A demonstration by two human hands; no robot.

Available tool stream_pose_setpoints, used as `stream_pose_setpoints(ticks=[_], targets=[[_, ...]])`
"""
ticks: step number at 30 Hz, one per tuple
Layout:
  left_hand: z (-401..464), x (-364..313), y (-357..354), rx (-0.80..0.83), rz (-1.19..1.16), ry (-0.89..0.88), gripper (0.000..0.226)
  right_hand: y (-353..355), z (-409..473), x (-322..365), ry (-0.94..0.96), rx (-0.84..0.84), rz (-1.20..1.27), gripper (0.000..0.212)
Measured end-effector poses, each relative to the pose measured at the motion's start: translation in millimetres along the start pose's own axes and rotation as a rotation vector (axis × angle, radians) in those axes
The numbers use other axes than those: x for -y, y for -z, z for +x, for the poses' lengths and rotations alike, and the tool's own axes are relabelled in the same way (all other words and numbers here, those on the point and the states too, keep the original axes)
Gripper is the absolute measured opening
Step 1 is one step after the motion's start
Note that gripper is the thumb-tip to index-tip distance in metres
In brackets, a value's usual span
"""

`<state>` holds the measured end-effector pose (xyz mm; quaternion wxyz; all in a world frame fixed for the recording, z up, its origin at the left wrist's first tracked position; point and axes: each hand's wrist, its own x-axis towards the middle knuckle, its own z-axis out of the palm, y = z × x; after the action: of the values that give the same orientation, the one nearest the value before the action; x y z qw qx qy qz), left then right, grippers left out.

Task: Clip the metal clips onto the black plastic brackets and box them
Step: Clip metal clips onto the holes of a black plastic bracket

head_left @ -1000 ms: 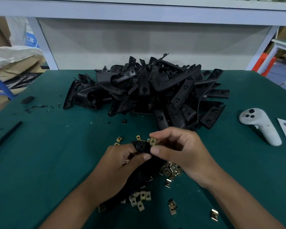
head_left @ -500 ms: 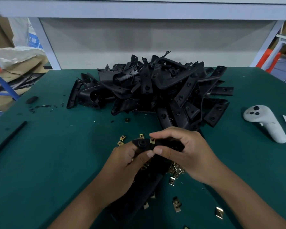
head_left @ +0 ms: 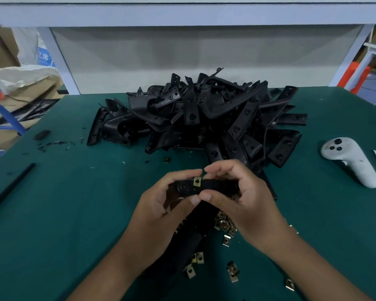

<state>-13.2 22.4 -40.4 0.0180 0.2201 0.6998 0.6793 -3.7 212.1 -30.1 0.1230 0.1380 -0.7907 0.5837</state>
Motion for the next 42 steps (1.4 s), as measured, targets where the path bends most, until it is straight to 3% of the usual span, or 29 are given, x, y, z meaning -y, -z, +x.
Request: stream_pose_setpoints(ticks=[20,30,34,36,38,40,42], targets=[[1.0,-6.9,-5.8,-0.065,-0.004,0.083,0.024,-6.8,-4.1,2.9,-0.009,-0.064,-0.066,0.021],[-0.5,-4.7,-4.3,-0.075,-0.026,0.133,0.022,-8.1,-6.0,-2.7,0.006,-0.045,-0.093,0.028],[7.8,-2.7,4.3,-0.260,-0.195,0.187,0.024,3.7,-0.4,-13.2,-0.141,-0.070,-0.121,0.043],[13.2,-3.3,10.6,-0.346,-0.475,0.285,0.031,10.7,4.9,-20.6,-0.172,0.013,-0.274,0.031],[16.8,-6.4,14.1,-0.358,-0.626,0.322,0.032,13.6,7.2,-23.9,-0.170,0.208,-0.497,0.018],[18.7,-9.0,13.7,-0.348,-0.655,0.332,0.032,12.1,4.8,-27.4,-0.101,0.371,-0.662,0.035],[18.6,-10.7,11.9,-0.305,-0.653,0.337,0.035,9.2,4.4,-27.5,-0.010,0.404,-0.745,0.036]])
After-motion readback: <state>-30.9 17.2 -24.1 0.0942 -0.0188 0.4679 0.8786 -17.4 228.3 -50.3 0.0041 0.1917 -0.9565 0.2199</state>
